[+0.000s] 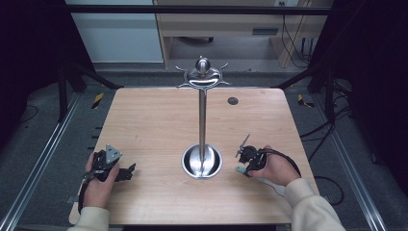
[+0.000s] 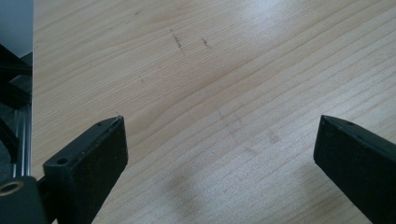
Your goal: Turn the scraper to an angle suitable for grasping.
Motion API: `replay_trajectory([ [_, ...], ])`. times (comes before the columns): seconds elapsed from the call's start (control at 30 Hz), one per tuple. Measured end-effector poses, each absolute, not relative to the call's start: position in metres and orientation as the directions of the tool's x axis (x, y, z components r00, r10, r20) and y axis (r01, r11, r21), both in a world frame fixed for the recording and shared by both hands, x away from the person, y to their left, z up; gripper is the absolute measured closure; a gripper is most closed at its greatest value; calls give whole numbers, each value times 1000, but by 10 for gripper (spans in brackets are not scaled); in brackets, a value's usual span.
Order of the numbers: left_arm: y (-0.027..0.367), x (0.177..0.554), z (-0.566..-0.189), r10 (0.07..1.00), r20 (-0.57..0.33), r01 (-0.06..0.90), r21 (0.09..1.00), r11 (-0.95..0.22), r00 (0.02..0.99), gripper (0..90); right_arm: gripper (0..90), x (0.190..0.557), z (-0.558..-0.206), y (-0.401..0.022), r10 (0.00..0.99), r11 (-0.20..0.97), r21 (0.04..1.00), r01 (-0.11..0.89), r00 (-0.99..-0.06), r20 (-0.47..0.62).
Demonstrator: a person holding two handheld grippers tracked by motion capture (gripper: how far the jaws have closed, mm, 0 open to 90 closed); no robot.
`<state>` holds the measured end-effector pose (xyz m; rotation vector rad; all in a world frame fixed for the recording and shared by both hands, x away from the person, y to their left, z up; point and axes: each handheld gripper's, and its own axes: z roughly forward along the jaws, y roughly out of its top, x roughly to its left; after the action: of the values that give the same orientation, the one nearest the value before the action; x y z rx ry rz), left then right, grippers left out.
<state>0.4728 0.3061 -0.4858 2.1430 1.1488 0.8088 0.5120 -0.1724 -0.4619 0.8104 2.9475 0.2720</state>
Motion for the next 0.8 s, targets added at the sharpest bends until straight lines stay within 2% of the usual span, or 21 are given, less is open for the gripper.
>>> replay_trajectory([
  [0.37,305,473,-486,861,239,516,717,-469,450,28,746,506,-425,-184,549,790,340,509,-836,-24],
  [0.8,305,473,-487,859,240,518,713,-472,452,28,747,501,-395,-195,578,743,434,509,-815,-34],
])
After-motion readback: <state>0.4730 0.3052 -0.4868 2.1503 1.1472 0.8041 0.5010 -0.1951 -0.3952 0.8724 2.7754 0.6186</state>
